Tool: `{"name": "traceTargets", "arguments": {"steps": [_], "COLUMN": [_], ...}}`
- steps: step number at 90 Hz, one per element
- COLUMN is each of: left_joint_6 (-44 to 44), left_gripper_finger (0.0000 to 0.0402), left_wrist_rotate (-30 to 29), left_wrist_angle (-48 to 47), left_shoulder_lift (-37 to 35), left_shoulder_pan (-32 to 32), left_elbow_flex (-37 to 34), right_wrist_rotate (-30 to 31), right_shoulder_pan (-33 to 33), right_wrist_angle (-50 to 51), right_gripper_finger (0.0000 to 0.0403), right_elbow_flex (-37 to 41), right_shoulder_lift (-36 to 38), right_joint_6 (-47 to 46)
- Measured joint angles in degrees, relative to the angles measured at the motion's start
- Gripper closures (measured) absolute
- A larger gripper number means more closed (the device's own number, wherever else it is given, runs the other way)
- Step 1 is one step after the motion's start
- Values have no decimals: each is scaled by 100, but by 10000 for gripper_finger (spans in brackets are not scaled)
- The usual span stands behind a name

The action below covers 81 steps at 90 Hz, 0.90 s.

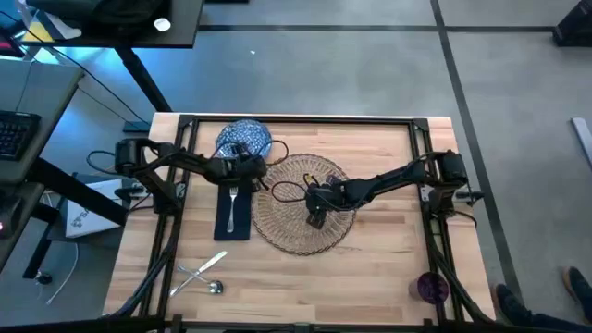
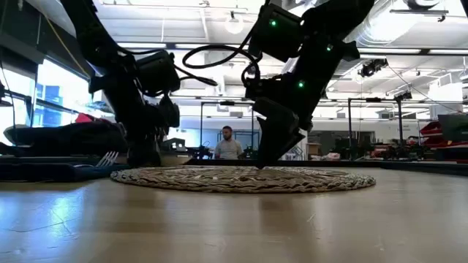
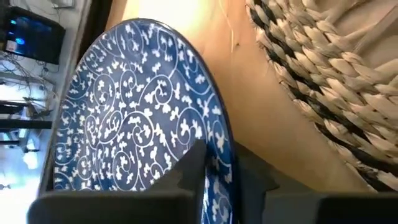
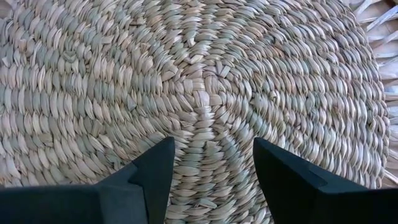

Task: Set table place
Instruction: Put the blue plate on the brown placemat

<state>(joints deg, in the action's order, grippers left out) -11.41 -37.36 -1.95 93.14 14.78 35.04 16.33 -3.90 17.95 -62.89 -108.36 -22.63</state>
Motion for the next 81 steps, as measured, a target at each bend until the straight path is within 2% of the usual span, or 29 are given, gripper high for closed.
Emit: {"name": "traceTargets", "arguments": {"steps": [14,36,61,69,81], "left_joint_6": [-203,-391,-383,-366,-418], "left_gripper_finger": [392,401,401,400,400], "left_wrist_rotate": [-440,-488,-993,-1179,-1160], "left_wrist_angle": [-31,-13,-27,-66,-42], "left_shoulder_lift": [1,1,3,12,12], "left_shoulder_pan": [-155,-510,-1120,-1316,-1622], "left_elbow_flex": [3,1,4,76,320], "right_wrist_rotate": [3,29,1166,1300,1317], "right_shoulder_pan": [0,-26,-372,-433,-478], "right_wrist_angle": [-6,5,299,395,553], "right_gripper_finger": [213,213,213,213,213], "right_elbow_flex": [0,0,0,1,0], "right_shoulder_lift": [0,6,421,563,694], "right_joint_6": [62,150,365,365,365]}}
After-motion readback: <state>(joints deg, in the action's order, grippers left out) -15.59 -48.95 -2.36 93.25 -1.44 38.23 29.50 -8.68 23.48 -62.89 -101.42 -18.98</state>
